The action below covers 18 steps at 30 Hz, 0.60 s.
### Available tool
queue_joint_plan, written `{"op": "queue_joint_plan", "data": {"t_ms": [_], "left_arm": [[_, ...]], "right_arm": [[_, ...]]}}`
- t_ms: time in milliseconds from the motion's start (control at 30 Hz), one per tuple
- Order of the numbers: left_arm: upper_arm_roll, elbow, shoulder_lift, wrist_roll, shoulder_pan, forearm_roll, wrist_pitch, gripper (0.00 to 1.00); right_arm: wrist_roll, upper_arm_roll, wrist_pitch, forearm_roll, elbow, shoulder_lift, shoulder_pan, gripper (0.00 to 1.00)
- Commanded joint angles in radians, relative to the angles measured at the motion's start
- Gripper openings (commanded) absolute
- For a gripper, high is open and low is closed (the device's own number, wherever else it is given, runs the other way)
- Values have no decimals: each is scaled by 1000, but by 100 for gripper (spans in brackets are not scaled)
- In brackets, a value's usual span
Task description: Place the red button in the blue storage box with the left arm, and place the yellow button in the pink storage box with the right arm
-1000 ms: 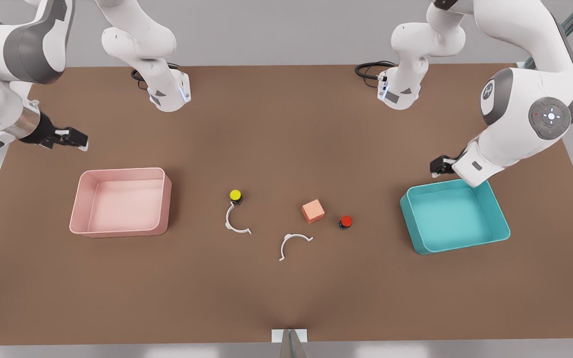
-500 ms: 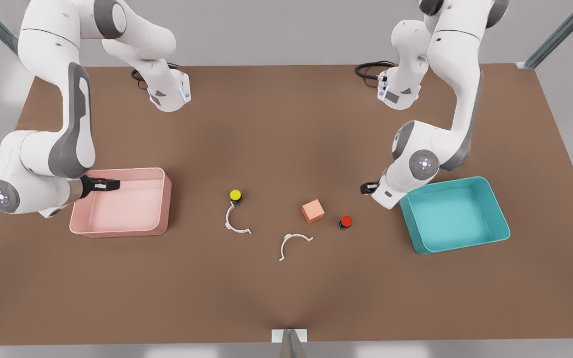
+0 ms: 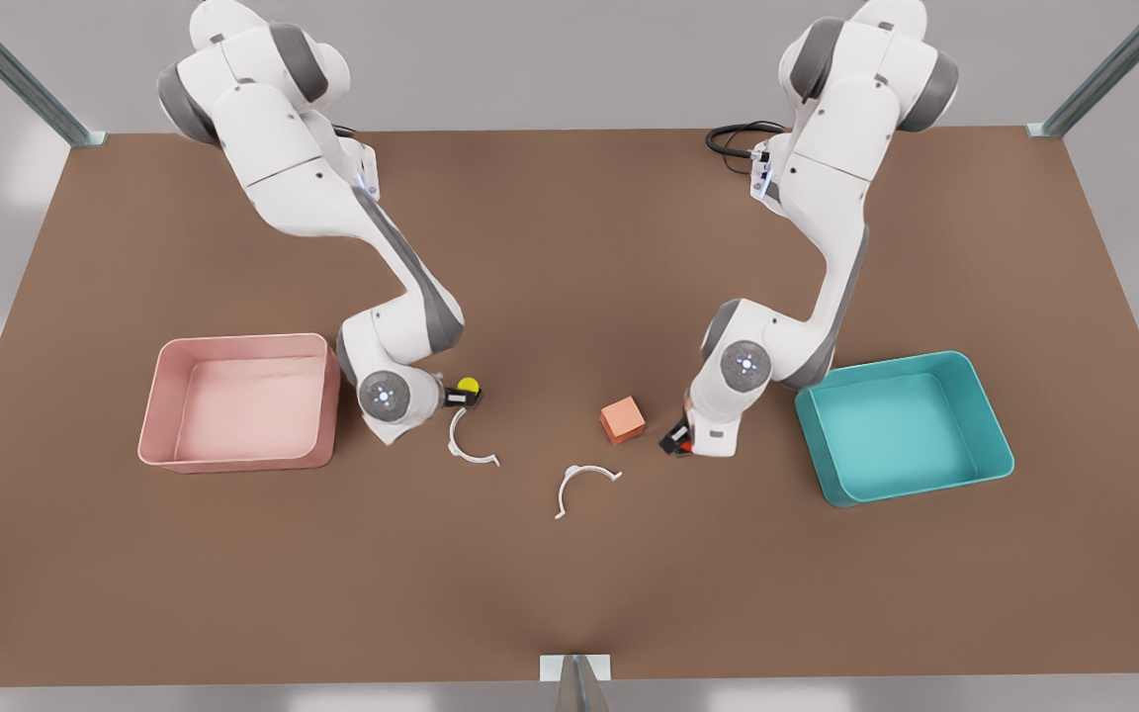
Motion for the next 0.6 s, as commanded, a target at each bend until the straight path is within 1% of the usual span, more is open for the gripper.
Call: {"op": "queue_joint_plan", "data": {"t_ms": [0,67,233,267,300,333,367,500,567], "left_arm": [[0,10,17,-559,-2,2,31,100],[1,24,40,-557,0,0,31,100],[3,30,71,-568,0,5,31,100],[9,30,72,-568,0,5,29,98],[11,30,72,-570,0,7,29,90],[12,30,72,-570,0,7,29,73],[12,30,72,-570,0,7,29,68],[17,30,72,-570,0,7,29,55],[17,30,71,-567,1,7,28,54]], "right_arm": [[883,7,288,1,-4,15,31,100],[978,-4,345,-10,1,38,63,100],[986,-13,353,-47,-14,43,65,100],[986,-19,350,-58,-19,43,65,100],[986,-25,347,-70,-25,43,66,100],[986,-30,347,-105,-39,41,68,100],[986,-31,348,-124,-51,40,65,100],[986,-30,380,-130,-106,28,72,100],[988,-25,429,-134,-154,6,72,100]]}}
